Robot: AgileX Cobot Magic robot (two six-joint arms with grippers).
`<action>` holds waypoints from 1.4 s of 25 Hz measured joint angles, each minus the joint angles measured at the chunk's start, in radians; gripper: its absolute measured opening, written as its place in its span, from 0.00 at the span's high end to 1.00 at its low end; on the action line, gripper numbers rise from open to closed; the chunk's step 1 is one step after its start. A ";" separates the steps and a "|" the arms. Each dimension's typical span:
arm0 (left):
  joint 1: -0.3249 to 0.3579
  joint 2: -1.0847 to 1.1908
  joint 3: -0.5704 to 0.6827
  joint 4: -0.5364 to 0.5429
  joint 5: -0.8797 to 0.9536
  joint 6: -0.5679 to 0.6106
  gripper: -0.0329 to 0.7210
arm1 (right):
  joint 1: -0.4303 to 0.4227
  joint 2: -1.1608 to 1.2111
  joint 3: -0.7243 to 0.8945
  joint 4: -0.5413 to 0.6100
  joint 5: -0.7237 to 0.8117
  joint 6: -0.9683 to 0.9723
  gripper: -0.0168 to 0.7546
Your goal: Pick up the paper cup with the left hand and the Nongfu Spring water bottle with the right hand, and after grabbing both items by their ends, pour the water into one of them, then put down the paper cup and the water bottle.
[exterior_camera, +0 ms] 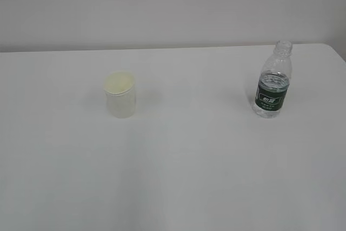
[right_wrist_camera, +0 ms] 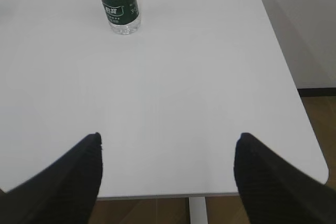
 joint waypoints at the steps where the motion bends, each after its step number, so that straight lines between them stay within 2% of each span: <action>1: 0.000 0.000 0.000 0.000 0.000 0.000 0.18 | 0.000 0.000 0.000 0.000 0.000 0.000 0.21; 35: 0.000 0.000 0.000 0.000 -0.008 0.000 0.18 | 0.000 0.000 0.005 -0.026 -0.037 0.001 0.21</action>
